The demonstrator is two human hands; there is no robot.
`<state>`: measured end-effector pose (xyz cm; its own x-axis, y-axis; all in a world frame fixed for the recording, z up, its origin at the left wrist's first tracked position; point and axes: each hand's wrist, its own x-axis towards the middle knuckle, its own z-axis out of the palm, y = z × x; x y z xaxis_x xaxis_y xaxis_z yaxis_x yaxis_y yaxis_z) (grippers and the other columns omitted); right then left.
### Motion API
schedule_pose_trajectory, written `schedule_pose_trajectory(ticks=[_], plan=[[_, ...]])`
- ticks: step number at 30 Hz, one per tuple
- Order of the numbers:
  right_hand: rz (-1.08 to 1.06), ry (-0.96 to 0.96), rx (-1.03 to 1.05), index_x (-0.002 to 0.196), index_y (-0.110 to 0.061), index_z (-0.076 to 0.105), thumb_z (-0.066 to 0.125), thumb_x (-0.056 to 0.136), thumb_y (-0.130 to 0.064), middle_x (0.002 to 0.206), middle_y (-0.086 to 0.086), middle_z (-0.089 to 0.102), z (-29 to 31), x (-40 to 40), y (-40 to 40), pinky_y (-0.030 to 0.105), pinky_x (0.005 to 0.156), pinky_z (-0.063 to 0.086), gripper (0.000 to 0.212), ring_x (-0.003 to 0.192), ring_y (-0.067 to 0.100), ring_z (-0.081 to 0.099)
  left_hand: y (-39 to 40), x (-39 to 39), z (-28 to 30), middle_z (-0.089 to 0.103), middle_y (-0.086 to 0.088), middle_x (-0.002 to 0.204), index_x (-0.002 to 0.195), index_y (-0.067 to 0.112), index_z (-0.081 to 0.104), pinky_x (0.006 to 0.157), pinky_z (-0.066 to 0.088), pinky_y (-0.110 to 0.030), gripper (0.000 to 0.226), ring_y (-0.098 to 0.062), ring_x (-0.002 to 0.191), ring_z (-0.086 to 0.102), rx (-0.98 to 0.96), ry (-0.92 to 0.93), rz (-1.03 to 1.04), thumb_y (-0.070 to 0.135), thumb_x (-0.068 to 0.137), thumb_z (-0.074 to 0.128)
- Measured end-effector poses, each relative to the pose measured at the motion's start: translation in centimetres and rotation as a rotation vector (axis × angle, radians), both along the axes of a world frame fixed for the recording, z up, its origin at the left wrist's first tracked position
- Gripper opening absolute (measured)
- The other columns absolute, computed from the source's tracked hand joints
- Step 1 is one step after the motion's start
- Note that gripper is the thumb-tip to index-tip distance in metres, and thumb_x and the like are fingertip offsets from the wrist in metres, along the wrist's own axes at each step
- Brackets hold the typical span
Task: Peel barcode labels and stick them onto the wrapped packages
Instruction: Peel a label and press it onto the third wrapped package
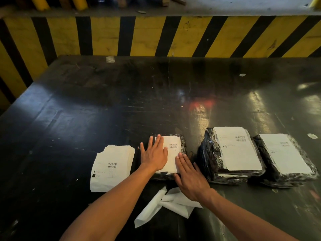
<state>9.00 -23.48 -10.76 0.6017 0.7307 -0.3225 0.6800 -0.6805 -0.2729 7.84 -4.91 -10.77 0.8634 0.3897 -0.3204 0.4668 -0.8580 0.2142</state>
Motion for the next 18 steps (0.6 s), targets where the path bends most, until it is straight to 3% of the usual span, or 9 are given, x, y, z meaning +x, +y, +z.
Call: schedule_pose_trajectory(ticks=[5,10,18], plan=[[0.021,0.022,-0.008,0.152,-0.020,-0.015,0.016,0.102,-0.047,0.153,-0.008,-0.031,0.1,0.2,0.0,0.043,0.121,0.003,0.065,0.145,0.011,-0.025,1.1,-0.8,0.5,-0.008,0.002,0.165,0.156,0.023,-0.002,0.117,-0.007,-0.059,0.063,-0.029,0.150,-0.014,0.002,0.035,0.083,0.048,0.102,0.020],[0.017,0.019,0.018,0.153,-0.022,-0.014,0.018,0.101,-0.047,0.156,-0.008,-0.028,-0.4,0.3,-0.2,0.043,0.121,0.006,0.066,0.145,0.010,-0.025,-0.9,-2.0,0.5,-0.008,0.005,0.165,0.156,0.025,0.000,0.118,-0.008,-0.058,0.062,-0.028,0.149,-0.021,-0.005,-0.037,-0.158,0.049,0.103,0.020],[0.015,0.034,0.016,0.152,-0.022,-0.015,0.020,0.102,-0.047,0.154,-0.009,-0.030,-0.4,0.3,-0.2,0.042,0.120,0.005,0.066,0.144,0.009,-0.025,-0.3,-4.2,-0.1,-0.006,0.007,0.165,0.156,0.027,-0.003,0.119,-0.005,-0.058,0.064,-0.028,0.149,-0.018,0.034,0.008,0.006,0.053,0.101,0.016]])
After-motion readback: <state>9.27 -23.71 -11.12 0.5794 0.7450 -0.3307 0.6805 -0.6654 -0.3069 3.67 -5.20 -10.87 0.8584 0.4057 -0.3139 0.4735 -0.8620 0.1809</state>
